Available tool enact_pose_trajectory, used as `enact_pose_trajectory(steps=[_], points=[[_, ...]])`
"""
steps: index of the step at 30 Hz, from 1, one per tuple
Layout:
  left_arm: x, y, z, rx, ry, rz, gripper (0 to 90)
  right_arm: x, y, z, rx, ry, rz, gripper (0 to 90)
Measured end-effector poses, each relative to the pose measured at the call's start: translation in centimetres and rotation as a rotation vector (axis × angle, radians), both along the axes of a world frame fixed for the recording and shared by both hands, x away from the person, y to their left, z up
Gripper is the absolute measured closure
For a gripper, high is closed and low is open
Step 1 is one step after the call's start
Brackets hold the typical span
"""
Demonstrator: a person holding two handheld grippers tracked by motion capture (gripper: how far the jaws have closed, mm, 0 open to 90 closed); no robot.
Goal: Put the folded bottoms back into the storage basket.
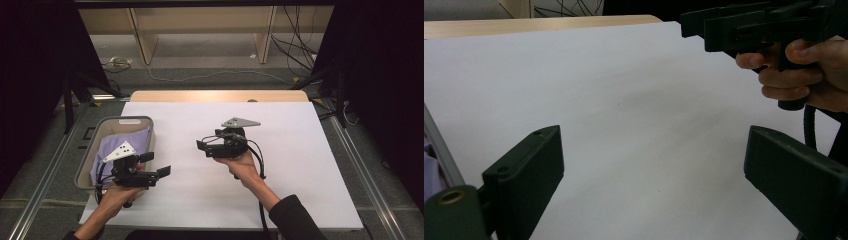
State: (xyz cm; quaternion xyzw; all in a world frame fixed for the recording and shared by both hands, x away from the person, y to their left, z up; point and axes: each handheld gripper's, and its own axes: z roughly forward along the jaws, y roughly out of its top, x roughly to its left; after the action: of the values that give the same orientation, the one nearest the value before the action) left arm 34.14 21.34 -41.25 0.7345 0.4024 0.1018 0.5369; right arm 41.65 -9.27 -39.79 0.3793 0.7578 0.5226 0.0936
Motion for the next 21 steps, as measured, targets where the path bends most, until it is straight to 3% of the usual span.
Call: enact_pose_trajectory(steps=[21], points=[[-1.1,-1.1,-0.4,0.049,-0.059,-0.047,7.8,-1.6,-2.0,-0.3,-0.002,-0.016,-0.010,18.0]])
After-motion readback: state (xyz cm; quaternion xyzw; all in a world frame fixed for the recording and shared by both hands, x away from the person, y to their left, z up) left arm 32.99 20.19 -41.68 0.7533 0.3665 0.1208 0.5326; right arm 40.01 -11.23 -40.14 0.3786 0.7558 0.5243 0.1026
